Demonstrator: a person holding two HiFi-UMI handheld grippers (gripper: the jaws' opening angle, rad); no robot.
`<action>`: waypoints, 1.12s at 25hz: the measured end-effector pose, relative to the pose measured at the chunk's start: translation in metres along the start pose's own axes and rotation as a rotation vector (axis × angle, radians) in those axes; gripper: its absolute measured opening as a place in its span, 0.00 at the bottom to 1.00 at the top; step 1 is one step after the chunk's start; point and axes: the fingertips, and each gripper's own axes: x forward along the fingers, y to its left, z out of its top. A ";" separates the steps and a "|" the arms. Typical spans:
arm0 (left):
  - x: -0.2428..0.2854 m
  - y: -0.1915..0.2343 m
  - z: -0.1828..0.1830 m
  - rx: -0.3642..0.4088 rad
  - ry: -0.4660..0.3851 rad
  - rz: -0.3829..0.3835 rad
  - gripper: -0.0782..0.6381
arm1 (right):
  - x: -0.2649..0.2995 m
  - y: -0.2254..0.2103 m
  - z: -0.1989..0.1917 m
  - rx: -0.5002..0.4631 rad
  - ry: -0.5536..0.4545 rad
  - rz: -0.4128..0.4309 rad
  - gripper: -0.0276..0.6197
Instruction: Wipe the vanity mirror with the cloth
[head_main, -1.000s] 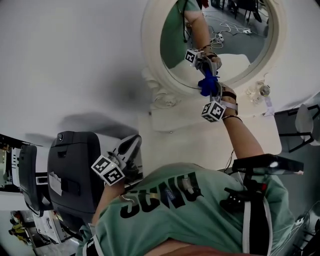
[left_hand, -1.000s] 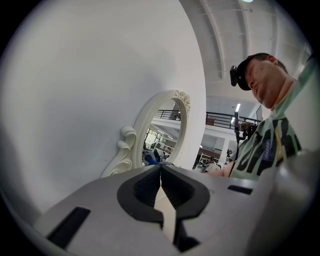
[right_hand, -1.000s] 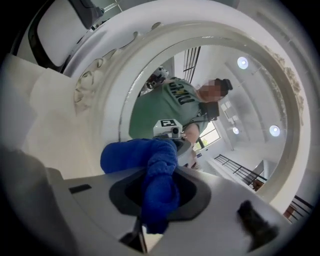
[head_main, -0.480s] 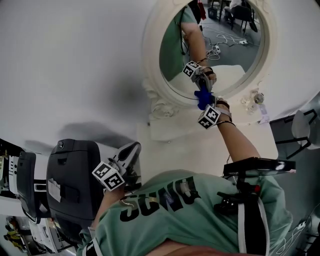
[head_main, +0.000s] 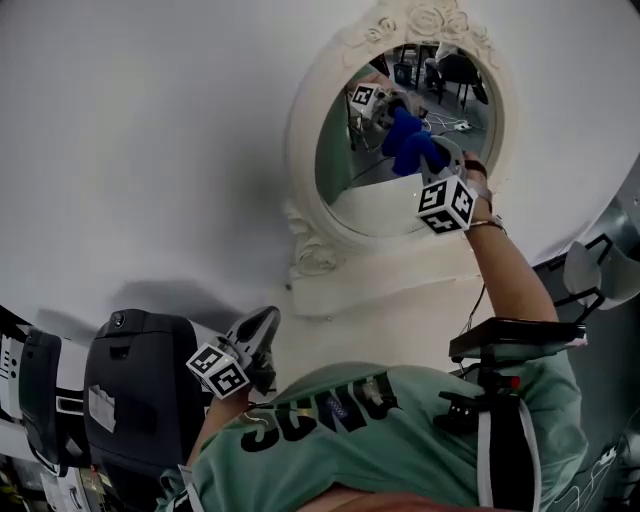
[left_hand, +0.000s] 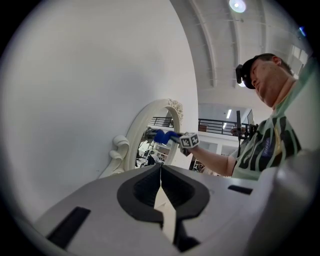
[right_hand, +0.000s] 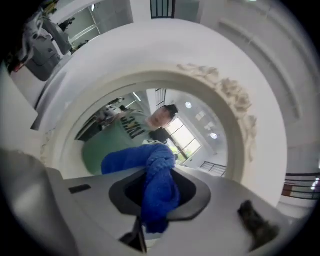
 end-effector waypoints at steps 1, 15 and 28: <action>0.000 0.000 0.000 -0.001 -0.003 -0.003 0.13 | 0.000 -0.036 0.018 0.002 -0.023 -0.061 0.16; -0.001 0.011 0.001 -0.016 -0.026 -0.007 0.13 | 0.026 -0.181 0.067 0.021 0.036 -0.336 0.16; 0.019 0.004 -0.017 -0.034 0.043 -0.039 0.13 | 0.025 -0.106 0.013 -0.125 0.125 -0.310 0.14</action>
